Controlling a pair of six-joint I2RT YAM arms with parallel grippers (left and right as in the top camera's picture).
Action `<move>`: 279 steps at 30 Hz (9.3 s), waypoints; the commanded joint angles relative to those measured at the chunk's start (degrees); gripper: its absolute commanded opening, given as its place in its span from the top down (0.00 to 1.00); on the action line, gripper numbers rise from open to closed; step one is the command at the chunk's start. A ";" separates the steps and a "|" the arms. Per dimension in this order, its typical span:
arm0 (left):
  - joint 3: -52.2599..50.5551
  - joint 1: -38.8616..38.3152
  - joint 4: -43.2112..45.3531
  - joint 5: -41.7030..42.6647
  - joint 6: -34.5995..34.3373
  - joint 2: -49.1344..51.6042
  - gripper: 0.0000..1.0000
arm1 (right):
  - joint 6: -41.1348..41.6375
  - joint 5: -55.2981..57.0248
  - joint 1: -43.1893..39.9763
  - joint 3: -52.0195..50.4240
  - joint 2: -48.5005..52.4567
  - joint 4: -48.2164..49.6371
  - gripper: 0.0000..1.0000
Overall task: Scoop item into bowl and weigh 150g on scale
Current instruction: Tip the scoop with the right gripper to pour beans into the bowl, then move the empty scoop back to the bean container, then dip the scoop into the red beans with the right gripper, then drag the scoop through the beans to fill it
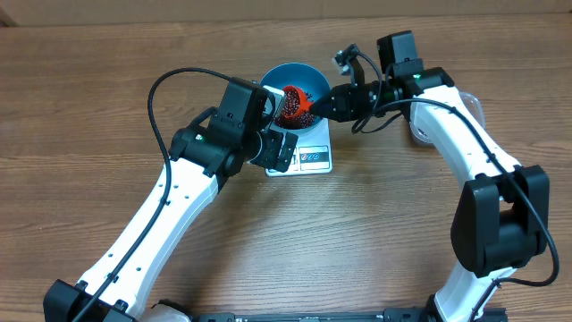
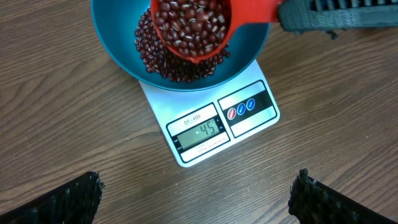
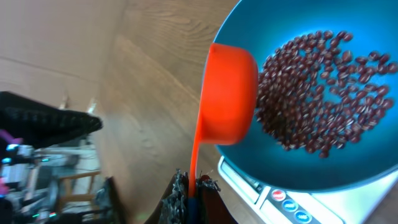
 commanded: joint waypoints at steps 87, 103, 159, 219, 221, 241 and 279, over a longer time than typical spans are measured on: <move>-0.20 -0.04 0.17 0.59 1.07 -0.55 0.00 | -23.34 43.52 12.61 6.43 -9.62 -5.09 0.96; -0.20 -0.04 0.17 0.59 1.07 -0.55 0.00 | -4.83 31.28 4.79 6.43 -10.86 -4.20 0.96; -0.20 -0.04 0.15 0.59 1.05 -0.55 0.00 | -10.49 45.64 -16.59 1.73 0.96 -23.28 0.96; -0.20 -0.04 0.17 0.59 1.05 -0.55 0.00 | -19.06 9.51 -35.89 -4.31 1.09 -20.35 0.96; -0.20 -0.04 0.17 0.59 1.05 -0.55 0.00 | -19.06 8.46 -36.46 -4.31 1.09 -20.65 0.96; -0.20 -0.04 0.17 0.59 1.05 -0.55 0.00 | -19.34 -1.16 -43.82 -9.09 1.09 -20.46 0.96; -0.20 -0.04 0.17 0.59 1.05 -0.55 0.00 | -19.52 -30.99 -42.69 -9.09 1.09 -19.82 0.96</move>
